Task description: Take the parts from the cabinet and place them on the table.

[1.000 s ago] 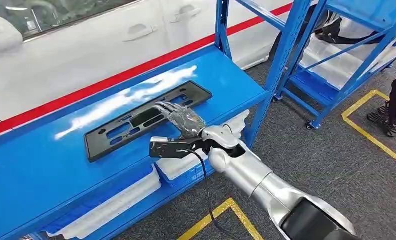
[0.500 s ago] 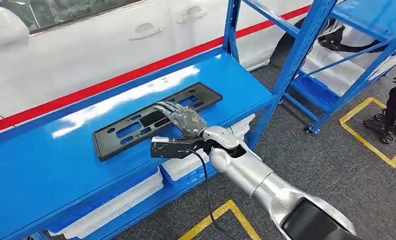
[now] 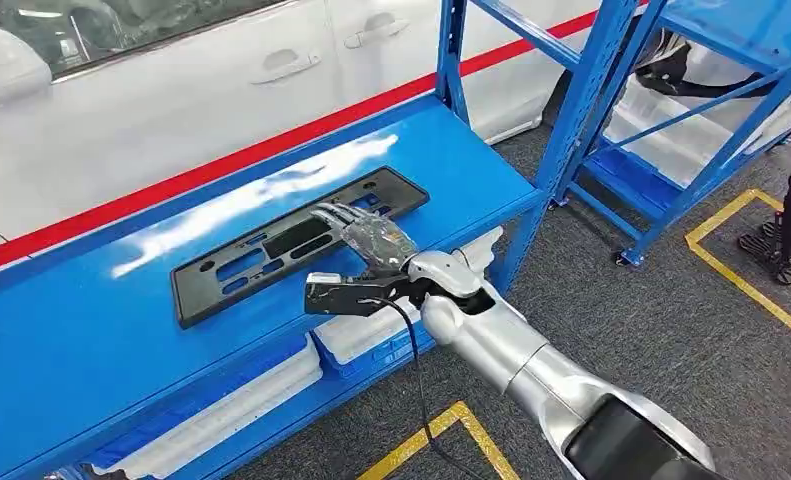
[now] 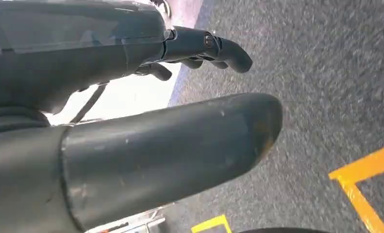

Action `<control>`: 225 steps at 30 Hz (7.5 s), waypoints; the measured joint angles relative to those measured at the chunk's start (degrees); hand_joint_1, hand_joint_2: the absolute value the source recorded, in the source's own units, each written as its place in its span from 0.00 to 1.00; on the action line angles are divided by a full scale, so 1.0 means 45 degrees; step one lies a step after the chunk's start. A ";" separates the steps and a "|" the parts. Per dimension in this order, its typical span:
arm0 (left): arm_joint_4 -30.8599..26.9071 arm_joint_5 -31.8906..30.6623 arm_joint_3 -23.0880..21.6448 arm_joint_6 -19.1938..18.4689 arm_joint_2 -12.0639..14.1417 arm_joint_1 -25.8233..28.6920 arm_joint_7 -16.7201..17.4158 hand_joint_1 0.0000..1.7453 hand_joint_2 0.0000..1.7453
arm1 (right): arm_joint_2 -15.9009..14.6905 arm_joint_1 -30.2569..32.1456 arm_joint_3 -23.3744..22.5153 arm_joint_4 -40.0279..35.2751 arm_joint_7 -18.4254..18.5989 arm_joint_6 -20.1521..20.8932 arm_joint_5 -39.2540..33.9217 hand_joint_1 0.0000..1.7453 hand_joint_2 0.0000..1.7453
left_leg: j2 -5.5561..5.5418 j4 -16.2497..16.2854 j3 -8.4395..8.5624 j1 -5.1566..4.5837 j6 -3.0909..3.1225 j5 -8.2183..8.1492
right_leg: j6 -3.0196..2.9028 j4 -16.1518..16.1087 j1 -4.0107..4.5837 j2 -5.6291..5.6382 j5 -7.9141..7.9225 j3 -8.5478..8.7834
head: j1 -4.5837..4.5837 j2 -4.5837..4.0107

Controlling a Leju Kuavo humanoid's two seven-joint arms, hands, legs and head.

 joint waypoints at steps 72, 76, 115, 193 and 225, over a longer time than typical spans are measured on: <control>0.0000 -0.0578 0.0321 -0.0185 -0.0015 -0.0040 0.0000 0.00 0.00 | 0.1088 -0.0806 0.0000 0.4517 0.0869 -0.0650 0.1039 0.00 1.00 | 0.0322 -0.3547 0.1413 -0.0154 0.0438 0.2041 | 0.0531 -0.0008 0.0027 -0.0634 -0.0057 0.0108 | 0.0000 0.0000; 0.0000 -0.0675 0.0325 -0.0199 -0.0015 -0.0042 0.0000 0.00 0.00 | 0.1248 -0.0878 0.0000 0.4852 0.0966 -0.1285 0.1383 0.00 1.00 | 0.0322 -0.3547 0.1412 -0.0145 0.0438 0.2041 | 0.0530 -0.0005 0.0027 -0.0633 -0.0057 0.0103 | 0.0000 0.0000; 0.0000 -0.1530 0.0311 -0.0452 -0.0029 -0.0105 -0.0092 0.00 0.00 | 0.2025 -0.1529 -0.0568 0.7825 0.2302 -0.3905 0.3449 0.00 1.00 | 0.0330 -0.3547 0.1414 -0.0134 0.0437 0.2041 | 0.0530 -0.0002 0.0026 -0.0627 -0.0057 0.0098 | 0.0000 0.0000; 0.0000 -0.1277 0.0884 -0.0457 -0.0136 -0.0155 -0.0889 0.00 1.00 | 0.1618 -0.1782 -0.0122 0.6878 0.1535 -0.6726 0.8412 1.00 1.00 | 0.0351 -0.3546 0.1404 -0.0133 0.0437 0.2042 | 0.0527 0.0006 0.0028 -0.0609 -0.0056 0.0079 | 0.0000 0.0000; 0.0000 -0.1258 0.1263 -0.0267 -0.0150 -0.0211 -0.0661 0.00 1.00 | -0.1001 -0.1361 0.0971 0.0583 0.1064 -0.5964 0.7378 1.00 1.00 | -0.0071 -0.3464 0.1194 -0.0077 0.0216 0.2299 | 0.0352 0.0315 -0.0033 0.0116 -0.0107 -0.0063 | 0.0000 0.0000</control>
